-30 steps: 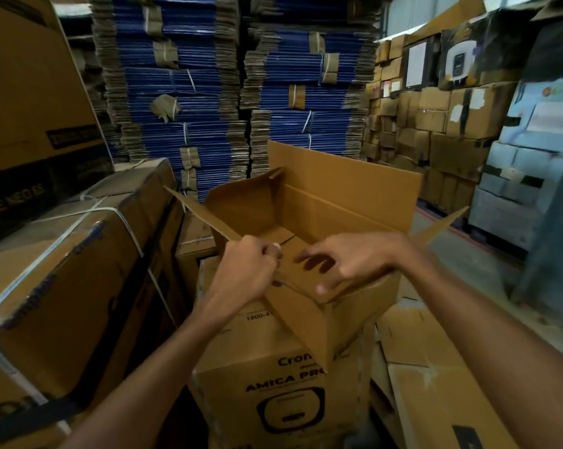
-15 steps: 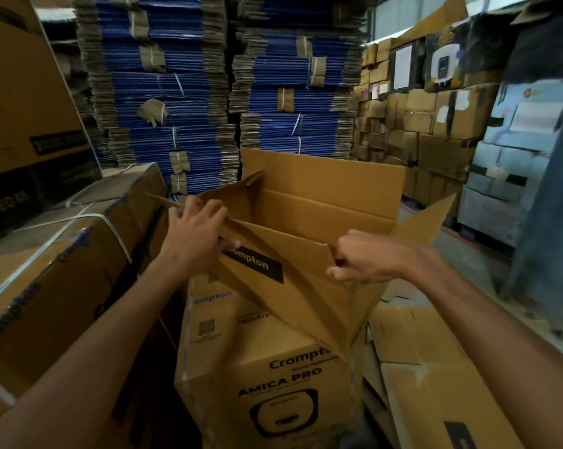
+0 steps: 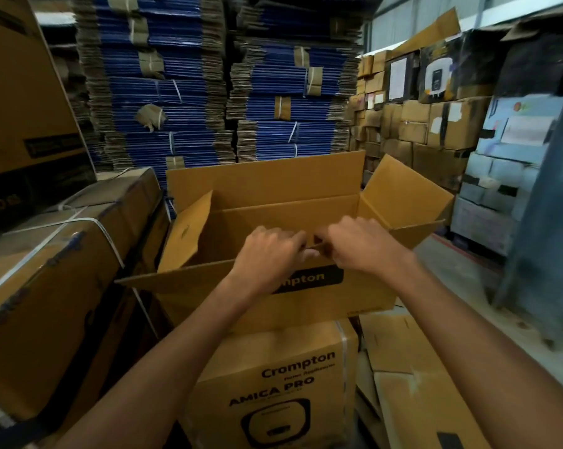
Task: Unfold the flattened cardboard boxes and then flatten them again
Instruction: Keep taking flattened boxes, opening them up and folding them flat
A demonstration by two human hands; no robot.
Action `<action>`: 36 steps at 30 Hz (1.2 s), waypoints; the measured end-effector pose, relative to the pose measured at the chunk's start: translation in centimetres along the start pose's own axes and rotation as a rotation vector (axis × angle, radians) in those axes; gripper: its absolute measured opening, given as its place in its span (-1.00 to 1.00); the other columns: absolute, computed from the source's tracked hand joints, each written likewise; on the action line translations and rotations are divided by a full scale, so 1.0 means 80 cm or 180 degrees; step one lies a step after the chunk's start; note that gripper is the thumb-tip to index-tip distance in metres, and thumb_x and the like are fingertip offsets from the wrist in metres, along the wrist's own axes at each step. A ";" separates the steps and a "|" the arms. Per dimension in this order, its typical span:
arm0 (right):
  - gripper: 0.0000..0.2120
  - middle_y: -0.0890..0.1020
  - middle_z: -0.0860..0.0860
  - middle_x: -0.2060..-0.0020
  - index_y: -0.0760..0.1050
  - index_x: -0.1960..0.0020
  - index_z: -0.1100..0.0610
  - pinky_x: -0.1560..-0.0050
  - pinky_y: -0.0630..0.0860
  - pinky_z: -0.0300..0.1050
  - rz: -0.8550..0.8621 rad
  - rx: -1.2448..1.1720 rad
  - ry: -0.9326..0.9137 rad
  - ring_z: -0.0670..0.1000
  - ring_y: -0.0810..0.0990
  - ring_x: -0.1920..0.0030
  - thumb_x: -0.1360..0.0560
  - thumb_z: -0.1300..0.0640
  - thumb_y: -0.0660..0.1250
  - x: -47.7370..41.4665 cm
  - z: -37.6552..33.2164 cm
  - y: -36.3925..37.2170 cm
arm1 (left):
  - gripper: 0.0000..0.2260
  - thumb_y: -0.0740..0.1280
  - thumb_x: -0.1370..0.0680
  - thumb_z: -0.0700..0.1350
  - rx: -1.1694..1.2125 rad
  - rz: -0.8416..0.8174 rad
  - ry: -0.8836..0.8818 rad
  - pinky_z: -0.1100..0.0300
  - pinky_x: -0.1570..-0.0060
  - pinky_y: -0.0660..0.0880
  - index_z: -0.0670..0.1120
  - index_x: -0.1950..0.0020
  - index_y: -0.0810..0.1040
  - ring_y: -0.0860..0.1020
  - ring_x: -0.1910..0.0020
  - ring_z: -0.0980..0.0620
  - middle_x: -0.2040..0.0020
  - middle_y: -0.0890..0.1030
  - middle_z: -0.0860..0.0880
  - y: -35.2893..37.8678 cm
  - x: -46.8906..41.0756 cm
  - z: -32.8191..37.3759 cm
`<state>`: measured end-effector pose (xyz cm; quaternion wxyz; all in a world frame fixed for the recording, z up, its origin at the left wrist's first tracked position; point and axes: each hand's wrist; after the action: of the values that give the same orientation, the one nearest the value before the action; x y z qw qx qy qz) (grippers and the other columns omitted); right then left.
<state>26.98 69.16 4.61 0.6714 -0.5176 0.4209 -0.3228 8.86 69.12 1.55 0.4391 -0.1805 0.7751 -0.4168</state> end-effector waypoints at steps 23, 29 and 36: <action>-0.51 0.57 -0.06 0.14 0.37 -0.50 -0.13 0.28 0.34 -0.22 -0.0010 0.0305 0.0246 -0.06 0.53 0.22 -0.64 0.24 0.16 0.025 0.013 0.057 | -0.51 0.27 -0.65 0.13 0.0870 -0.1243 -0.2966 -0.10 -0.33 0.44 -0.14 -0.48 0.43 0.36 -0.49 -0.20 -0.56 0.29 -0.26 -0.019 0.140 -0.185; -0.59 0.69 0.04 -0.16 0.57 -0.31 0.05 -0.42 0.26 0.23 0.1796 -0.0071 0.0185 0.08 0.60 -0.23 -0.49 0.00 0.46 0.010 0.048 0.090 | -0.83 0.31 -0.64 -0.18 0.1342 0.1061 -0.2443 0.29 0.00 0.50 -0.09 -0.20 0.62 0.58 -0.04 0.14 -0.15 0.62 0.04 -0.052 0.157 -0.159; -0.30 0.24 0.02 -0.58 0.19 -0.56 -0.06 -0.52 0.10 0.32 0.2679 -0.2164 0.1920 0.12 0.21 -0.56 -0.52 -0.04 0.44 0.023 0.100 0.130 | -0.62 0.20 -0.69 0.12 0.3057 0.2163 -0.3606 0.01 -0.28 0.49 0.01 -0.46 0.34 0.50 -0.30 -0.02 -0.39 0.46 -0.05 0.009 0.192 -0.142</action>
<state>34.98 73.59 -4.98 0.3901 -0.3781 0.8395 -0.0102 -8.93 65.13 -4.15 0.8963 0.0889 0.1849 -0.3932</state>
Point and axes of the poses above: each hand's wrist, its own x-axis away from the middle knuckle, its own y-axis out of the palm, z = x × y
